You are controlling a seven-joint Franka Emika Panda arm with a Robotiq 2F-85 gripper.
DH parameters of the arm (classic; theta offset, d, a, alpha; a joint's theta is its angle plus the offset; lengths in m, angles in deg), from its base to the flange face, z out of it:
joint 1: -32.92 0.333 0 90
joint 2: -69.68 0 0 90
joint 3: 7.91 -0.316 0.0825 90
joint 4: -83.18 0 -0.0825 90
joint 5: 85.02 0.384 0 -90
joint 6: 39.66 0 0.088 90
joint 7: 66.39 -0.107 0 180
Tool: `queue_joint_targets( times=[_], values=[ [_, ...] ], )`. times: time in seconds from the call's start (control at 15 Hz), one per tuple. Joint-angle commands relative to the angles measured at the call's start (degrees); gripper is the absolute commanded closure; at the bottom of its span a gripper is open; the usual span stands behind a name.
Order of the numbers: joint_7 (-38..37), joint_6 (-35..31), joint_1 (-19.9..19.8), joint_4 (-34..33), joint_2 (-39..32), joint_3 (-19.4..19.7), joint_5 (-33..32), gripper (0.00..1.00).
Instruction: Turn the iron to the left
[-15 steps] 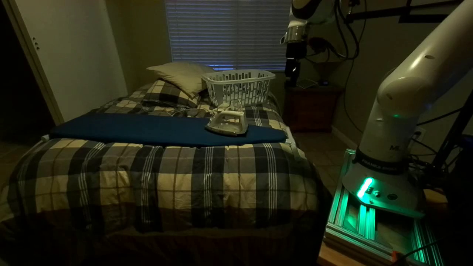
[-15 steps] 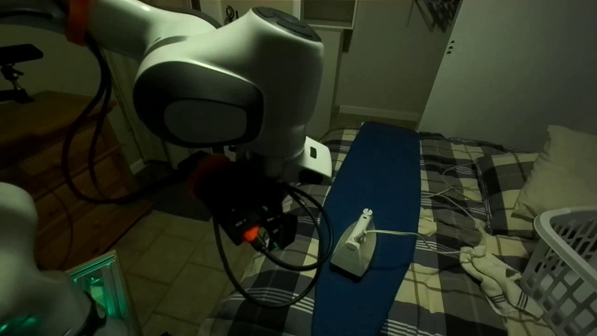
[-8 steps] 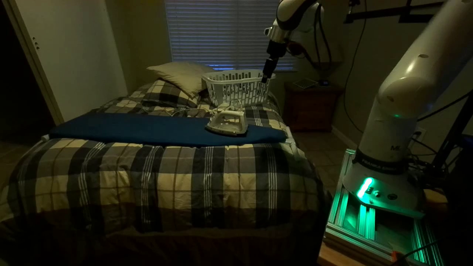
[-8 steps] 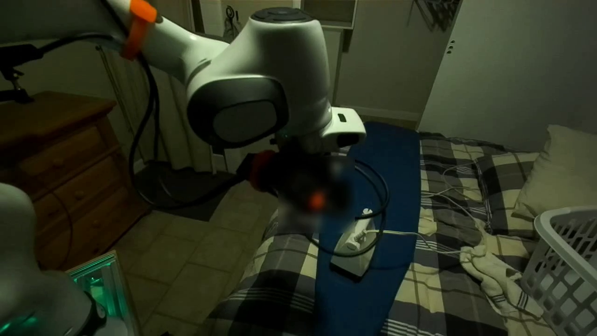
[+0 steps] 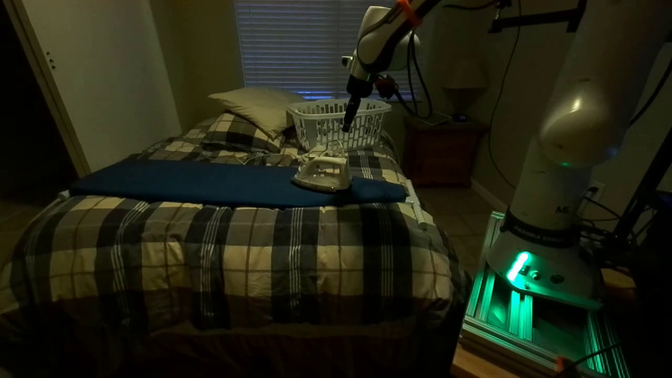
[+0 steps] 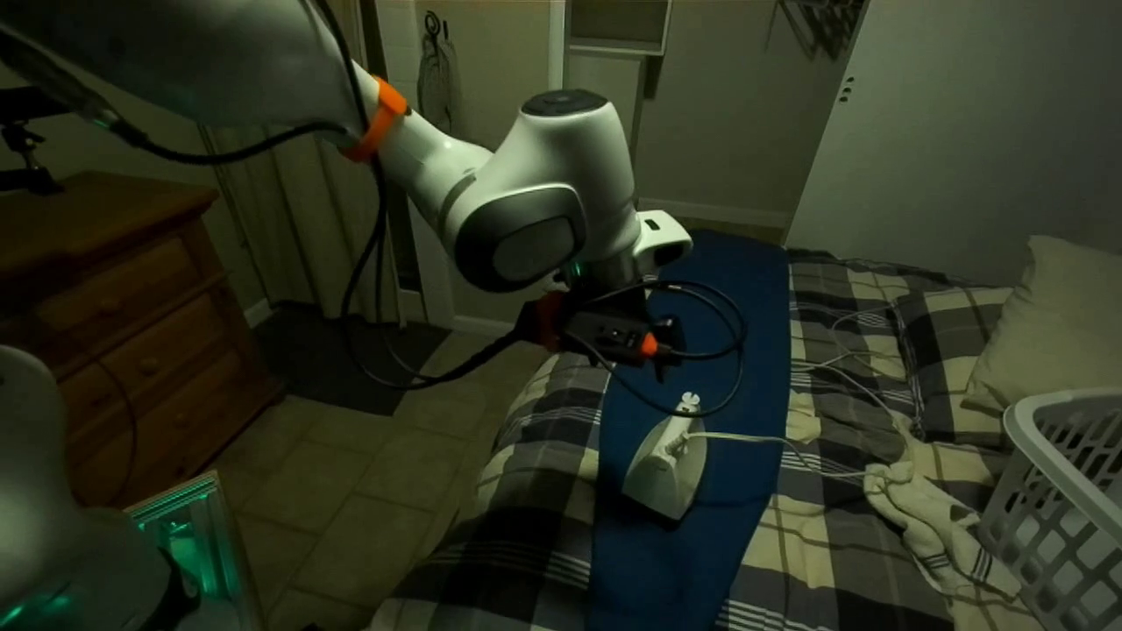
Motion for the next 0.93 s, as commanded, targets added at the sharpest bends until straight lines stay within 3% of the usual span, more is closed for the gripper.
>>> queue_joint_targets(
  times=[0.0,0.33,0.8,0.87],
  values=[
    [1.56,-2.63,-1.87,-5.72,-8.81,-2.84,2.05,0.00],
    [-0.67,-6.70,-5.46,-12.09,-19.01,-6.13,0.29,0.00],
    [-2.60,-5.76,-10.09,-19.60,-28.14,-9.87,0.30,0.00],
    [-2.71,-5.69,-10.66,-20.41,-28.88,-10.55,0.47,0.09]
  ],
)
